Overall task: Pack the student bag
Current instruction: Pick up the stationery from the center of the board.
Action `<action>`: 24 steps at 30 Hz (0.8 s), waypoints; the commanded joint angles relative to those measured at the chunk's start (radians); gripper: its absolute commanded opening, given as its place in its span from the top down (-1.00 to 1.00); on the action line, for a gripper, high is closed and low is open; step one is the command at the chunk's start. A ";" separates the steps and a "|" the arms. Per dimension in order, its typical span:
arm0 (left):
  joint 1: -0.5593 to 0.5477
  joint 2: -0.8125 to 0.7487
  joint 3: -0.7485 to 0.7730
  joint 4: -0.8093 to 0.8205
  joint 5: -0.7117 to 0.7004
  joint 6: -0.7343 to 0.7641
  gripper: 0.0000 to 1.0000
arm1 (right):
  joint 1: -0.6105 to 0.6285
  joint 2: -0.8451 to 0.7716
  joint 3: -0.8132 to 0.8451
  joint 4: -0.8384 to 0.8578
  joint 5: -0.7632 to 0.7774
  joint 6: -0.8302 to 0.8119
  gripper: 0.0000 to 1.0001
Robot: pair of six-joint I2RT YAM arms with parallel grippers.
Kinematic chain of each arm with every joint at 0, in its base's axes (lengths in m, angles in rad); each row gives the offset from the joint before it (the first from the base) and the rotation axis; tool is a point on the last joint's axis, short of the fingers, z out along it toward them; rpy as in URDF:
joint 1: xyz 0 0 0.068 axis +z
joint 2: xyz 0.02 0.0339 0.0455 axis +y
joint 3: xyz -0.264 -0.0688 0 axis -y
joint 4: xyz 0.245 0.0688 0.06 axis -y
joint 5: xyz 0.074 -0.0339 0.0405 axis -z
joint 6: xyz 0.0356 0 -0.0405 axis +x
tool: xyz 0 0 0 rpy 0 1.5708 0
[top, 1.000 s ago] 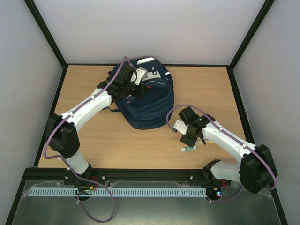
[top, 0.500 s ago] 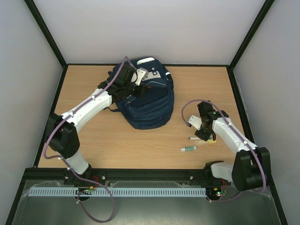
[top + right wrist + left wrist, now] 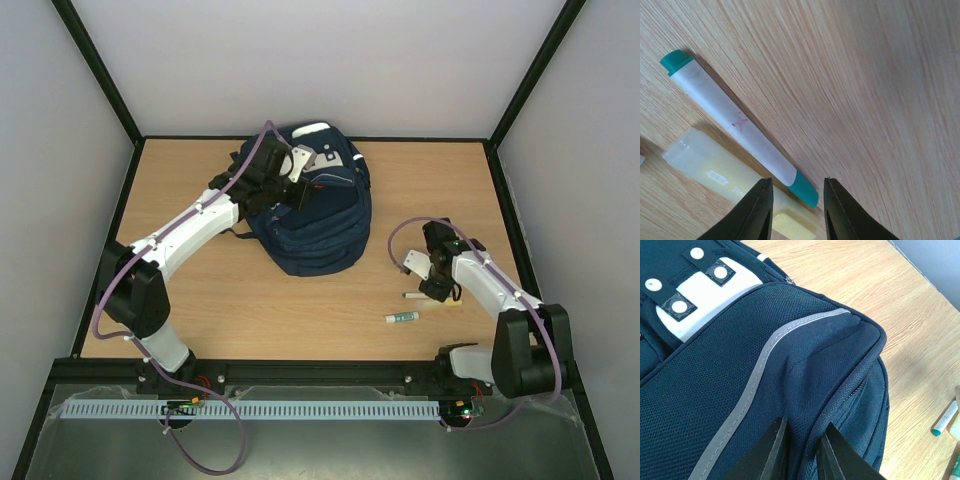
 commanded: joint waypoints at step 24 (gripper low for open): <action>-0.017 -0.015 0.053 0.029 0.038 -0.002 0.69 | -0.001 0.195 -0.033 0.069 -0.088 0.029 0.85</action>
